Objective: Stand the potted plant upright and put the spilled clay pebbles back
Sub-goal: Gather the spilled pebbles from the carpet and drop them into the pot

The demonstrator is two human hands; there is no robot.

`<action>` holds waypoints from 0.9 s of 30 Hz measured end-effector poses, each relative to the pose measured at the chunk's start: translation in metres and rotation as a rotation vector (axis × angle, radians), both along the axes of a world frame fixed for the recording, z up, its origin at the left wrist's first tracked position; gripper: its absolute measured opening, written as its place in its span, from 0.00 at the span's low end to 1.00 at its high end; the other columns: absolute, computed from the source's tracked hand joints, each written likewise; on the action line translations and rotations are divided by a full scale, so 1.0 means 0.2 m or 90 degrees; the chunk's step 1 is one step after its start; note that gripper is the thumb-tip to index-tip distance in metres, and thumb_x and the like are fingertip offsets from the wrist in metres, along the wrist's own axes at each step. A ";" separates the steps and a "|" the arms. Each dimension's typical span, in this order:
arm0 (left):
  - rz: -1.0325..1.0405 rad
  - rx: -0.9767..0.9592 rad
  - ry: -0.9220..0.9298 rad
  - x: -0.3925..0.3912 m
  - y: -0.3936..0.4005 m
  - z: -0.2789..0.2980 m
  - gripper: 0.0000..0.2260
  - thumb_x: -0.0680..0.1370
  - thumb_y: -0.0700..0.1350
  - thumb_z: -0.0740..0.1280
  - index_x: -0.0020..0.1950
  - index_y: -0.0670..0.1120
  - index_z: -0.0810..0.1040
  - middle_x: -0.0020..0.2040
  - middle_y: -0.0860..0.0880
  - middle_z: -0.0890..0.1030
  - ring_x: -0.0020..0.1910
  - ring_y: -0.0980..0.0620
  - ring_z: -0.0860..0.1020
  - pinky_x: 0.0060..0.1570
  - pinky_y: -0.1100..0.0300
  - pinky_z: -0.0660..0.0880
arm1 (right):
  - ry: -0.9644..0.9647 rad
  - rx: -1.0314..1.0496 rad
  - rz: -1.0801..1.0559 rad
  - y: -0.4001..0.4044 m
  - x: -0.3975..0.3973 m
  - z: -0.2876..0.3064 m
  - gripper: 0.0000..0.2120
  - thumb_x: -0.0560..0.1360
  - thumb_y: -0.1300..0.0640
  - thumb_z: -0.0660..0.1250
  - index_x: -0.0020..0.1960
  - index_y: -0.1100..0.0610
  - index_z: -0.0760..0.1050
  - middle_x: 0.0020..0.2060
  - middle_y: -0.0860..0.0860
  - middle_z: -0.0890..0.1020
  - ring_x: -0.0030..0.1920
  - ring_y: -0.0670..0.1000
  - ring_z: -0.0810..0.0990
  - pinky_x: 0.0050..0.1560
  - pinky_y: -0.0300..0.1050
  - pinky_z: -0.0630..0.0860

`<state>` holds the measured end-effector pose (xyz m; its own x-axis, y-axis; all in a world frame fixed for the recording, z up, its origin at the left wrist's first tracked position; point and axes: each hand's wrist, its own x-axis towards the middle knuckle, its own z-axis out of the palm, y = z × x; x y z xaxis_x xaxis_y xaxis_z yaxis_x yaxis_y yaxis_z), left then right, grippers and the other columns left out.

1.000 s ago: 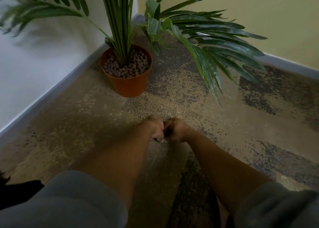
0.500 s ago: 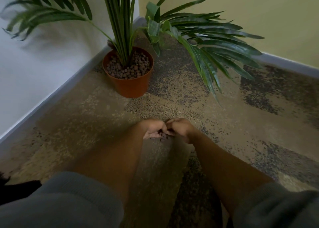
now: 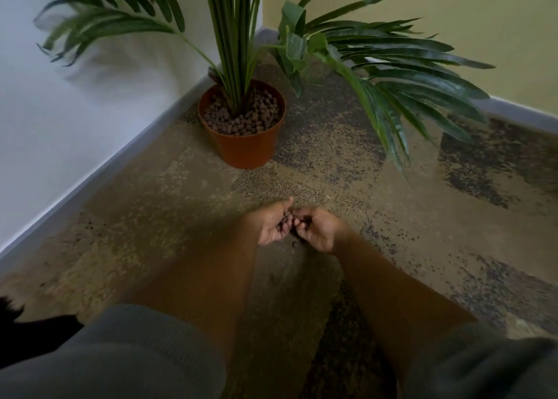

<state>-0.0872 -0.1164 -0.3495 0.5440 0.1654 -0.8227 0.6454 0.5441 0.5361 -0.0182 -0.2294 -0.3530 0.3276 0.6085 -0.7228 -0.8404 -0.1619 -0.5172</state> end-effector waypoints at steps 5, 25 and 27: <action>0.086 -0.042 -0.029 -0.02 0.04 0.01 0.15 0.83 0.51 0.58 0.40 0.46 0.74 0.26 0.54 0.74 0.22 0.62 0.68 0.20 0.73 0.65 | 0.078 0.077 -0.095 0.04 -0.02 0.02 0.11 0.76 0.67 0.53 0.41 0.65 0.73 0.35 0.57 0.77 0.33 0.47 0.77 0.27 0.31 0.75; 0.609 -0.188 -0.381 0.15 0.44 0.64 0.11 0.83 0.41 0.54 0.54 0.37 0.75 0.44 0.41 0.76 0.42 0.48 0.77 0.51 0.58 0.79 | 0.013 0.238 -0.321 0.61 0.12 0.66 0.17 0.78 0.65 0.49 0.59 0.68 0.72 0.52 0.62 0.73 0.60 0.59 0.76 0.65 0.55 0.74; 0.613 -0.142 -0.370 0.17 0.47 0.72 0.14 0.83 0.41 0.51 0.56 0.37 0.74 0.46 0.40 0.73 0.43 0.46 0.74 0.63 0.51 0.74 | -0.009 0.240 -0.295 0.65 0.13 0.69 0.18 0.80 0.62 0.48 0.60 0.69 0.72 0.54 0.64 0.76 0.58 0.61 0.76 0.67 0.57 0.72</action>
